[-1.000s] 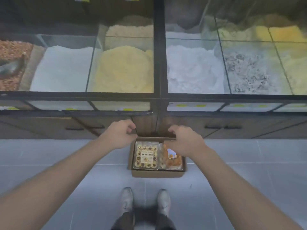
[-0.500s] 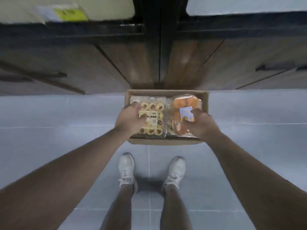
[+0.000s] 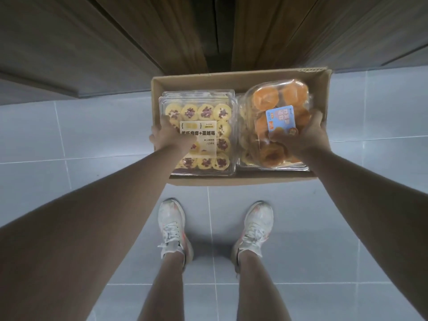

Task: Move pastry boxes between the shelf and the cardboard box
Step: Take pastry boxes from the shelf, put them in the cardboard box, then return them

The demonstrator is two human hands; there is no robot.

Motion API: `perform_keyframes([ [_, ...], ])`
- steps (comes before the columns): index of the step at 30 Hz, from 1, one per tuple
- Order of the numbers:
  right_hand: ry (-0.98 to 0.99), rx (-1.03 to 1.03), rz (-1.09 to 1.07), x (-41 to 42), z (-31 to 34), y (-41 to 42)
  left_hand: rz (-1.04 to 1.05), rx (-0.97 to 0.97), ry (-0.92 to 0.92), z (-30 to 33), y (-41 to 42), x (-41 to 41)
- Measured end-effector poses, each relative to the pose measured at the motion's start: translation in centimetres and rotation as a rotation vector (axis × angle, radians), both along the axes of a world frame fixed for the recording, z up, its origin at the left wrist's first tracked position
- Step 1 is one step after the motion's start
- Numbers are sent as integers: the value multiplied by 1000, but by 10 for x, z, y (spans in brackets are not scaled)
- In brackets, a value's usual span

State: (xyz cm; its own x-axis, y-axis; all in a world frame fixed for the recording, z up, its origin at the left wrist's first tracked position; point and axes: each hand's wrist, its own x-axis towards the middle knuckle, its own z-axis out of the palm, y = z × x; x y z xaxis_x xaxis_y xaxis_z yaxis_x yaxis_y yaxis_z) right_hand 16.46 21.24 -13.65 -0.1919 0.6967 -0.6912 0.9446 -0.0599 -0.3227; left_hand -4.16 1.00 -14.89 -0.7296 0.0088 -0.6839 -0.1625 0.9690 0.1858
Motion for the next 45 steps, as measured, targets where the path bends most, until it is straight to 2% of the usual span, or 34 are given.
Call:
perform_keyframes([
  [3, -63, -38, -30, 3, -13, 3, 57, 4, 64, -5, -3, 3],
  [5, -80, -117, -67, 5, -16, 5, 131, -9, 36, -6, -3, 5],
  [7, -52, -146, -98, 6, -18, 6, 171, -20, -32, -6, -2, 4],
  [11, 72, -68, -66, 8, -13, 1, 190, -12, -124, -4, -9, -7],
  [16, 245, -115, -158, 13, 0, -10, 238, 207, -184, 6, -36, -19],
  [18, 235, -68, -107, 11, 10, -15, 252, 282, -210, 12, -40, -18],
  [22, 328, -108, 33, -3, 21, -26, 348, 469, -327, 28, -36, -12],
  [27, 239, -81, 151, -17, 55, -33, 359, 604, -371, 62, -31, -6],
  [35, 252, 174, 475, -30, 202, -32, 310, 683, -395, 186, -38, -28],
  [42, 220, 354, 639, -24, 386, -44, 189, 819, -484, 347, -73, -44],
  [45, 222, 405, 688, -18, 463, -59, 198, 890, -473, 423, -99, -44],
])
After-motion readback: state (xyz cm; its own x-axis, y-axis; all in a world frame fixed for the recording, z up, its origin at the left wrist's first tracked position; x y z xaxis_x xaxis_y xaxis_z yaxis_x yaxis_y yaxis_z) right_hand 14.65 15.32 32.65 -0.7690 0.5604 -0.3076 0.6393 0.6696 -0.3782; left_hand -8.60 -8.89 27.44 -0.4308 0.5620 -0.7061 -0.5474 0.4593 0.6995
